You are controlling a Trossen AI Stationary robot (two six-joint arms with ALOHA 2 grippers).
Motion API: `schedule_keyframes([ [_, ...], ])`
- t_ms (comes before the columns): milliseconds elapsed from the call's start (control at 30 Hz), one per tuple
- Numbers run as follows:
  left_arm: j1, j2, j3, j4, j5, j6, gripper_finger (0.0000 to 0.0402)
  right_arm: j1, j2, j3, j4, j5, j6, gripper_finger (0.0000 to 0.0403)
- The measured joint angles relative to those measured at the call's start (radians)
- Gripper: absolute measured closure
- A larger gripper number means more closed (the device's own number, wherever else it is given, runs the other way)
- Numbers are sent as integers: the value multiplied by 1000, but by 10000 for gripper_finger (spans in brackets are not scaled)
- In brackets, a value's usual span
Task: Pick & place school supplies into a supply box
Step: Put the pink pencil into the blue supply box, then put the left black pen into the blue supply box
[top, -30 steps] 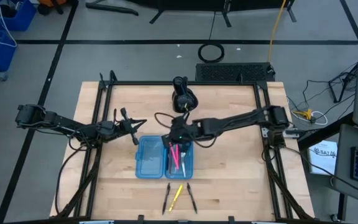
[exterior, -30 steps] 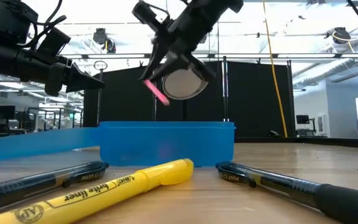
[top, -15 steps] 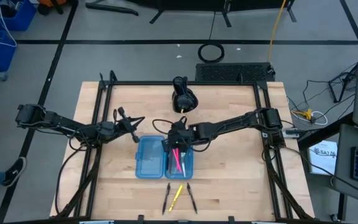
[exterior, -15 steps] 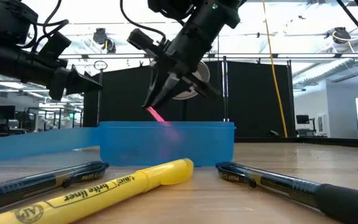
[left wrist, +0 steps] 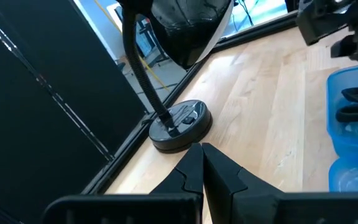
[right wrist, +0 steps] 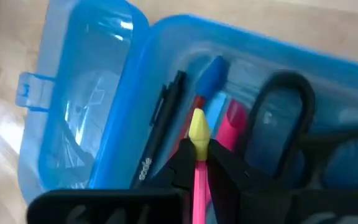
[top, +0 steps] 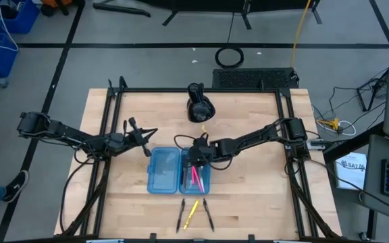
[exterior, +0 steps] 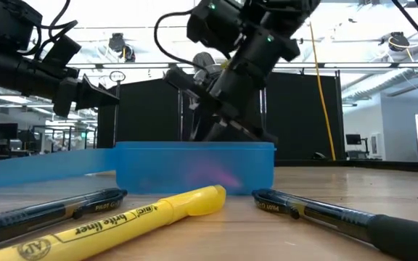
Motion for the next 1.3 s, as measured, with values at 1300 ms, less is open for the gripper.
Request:
schedule_keyframes([
  [1300,1,0,0,-41,20,-45,394,92,-290,-15,-40,213,-575,328],
])
